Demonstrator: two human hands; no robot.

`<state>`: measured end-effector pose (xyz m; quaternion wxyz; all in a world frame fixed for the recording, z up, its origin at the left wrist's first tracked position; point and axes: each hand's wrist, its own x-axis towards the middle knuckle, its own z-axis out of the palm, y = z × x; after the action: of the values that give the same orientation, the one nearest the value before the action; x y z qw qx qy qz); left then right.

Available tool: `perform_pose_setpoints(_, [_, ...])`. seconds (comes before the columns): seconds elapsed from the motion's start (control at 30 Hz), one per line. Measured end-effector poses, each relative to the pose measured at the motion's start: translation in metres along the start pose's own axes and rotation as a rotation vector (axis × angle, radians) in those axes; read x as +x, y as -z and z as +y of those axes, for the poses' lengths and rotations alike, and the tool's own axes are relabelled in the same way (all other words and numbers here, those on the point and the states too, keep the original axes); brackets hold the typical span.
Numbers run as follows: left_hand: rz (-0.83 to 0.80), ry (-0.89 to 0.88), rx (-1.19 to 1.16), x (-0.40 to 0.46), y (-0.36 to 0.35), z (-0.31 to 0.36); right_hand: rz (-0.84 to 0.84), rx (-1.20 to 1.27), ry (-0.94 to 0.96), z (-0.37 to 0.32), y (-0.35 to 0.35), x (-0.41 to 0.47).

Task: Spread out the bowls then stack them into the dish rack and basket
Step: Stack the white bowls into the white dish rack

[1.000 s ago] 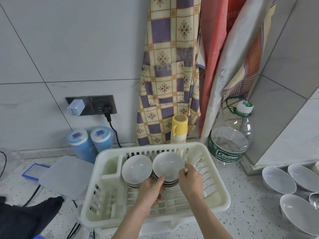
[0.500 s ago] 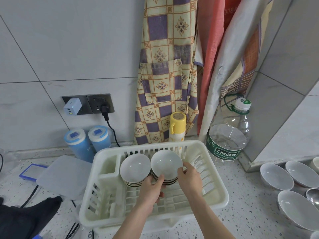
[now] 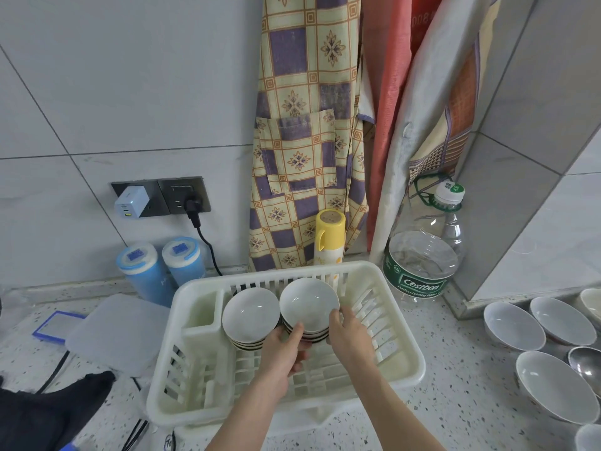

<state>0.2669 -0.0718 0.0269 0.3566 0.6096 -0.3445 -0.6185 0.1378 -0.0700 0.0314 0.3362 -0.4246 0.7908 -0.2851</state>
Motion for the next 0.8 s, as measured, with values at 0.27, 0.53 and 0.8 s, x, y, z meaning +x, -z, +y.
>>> perform_pose_setpoints(0.27, [-0.008, 0.150, 0.017, -0.0029, 0.0018, -0.0013, -0.133, 0.243, -0.135, -0.0005, 0.0063, -0.0011])
perform_pose_setpoints(0.53, [-0.046, 0.205, -0.119, -0.0060, 0.0031, -0.0030, -0.206, 0.419, -0.238, -0.0006, 0.0072, 0.0047])
perform_pose_setpoints(0.8, [-0.031, 0.225, -0.184, -0.0063, 0.0017, -0.0027, -0.212, 0.432, -0.236, -0.0003, 0.0065, 0.0049])
